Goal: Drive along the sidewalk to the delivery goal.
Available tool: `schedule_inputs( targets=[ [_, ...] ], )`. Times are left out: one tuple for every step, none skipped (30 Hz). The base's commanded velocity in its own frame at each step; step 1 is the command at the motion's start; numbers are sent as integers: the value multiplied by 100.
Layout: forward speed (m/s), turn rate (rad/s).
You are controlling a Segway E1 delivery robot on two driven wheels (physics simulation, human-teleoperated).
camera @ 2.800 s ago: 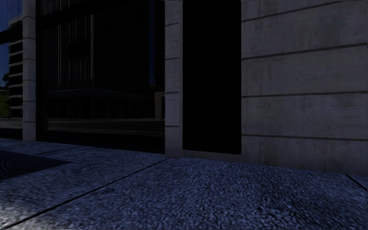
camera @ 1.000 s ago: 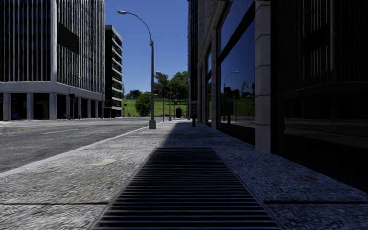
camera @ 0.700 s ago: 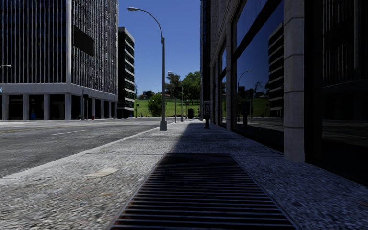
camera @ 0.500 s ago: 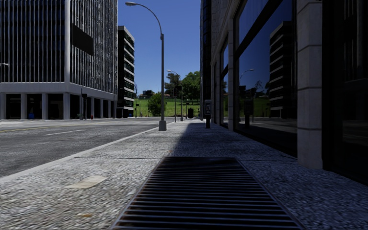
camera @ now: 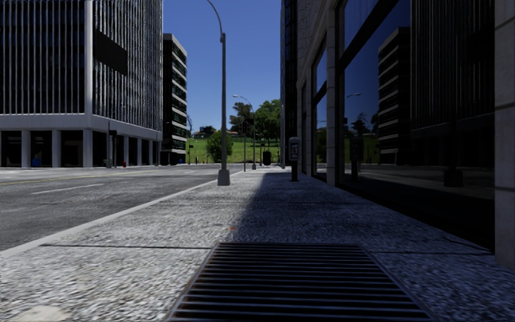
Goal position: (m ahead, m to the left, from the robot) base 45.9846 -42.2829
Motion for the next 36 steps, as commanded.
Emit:
schedule_inputs(
  targets=[
    [200, 0],
    [200, 0],
    [200, 0],
    [200, 0],
    [200, 0],
    [200, 0],
    [200, 0],
    [200, 0],
    [200, 0],
    [200, 0],
    [200, 0],
    [200, 0],
    [200, 0],
    [200, 0],
    [200, 0],
    [200, 0],
    [200, 0],
    [200, 0],
    [200, 0],
    [200, -1],
    [200, -1],
    [200, -8],
    [200, -16],
    [200, -21],
    [200, -23],
    [200, -23],
    [200, -24],
    [200, -24],
    [200, -24],
    [200, -24],
    [200, -24],
    [200, -24],
    [200, -24],
    [200, -7],
    [200, 0],
    [200, 0]
  ],
)
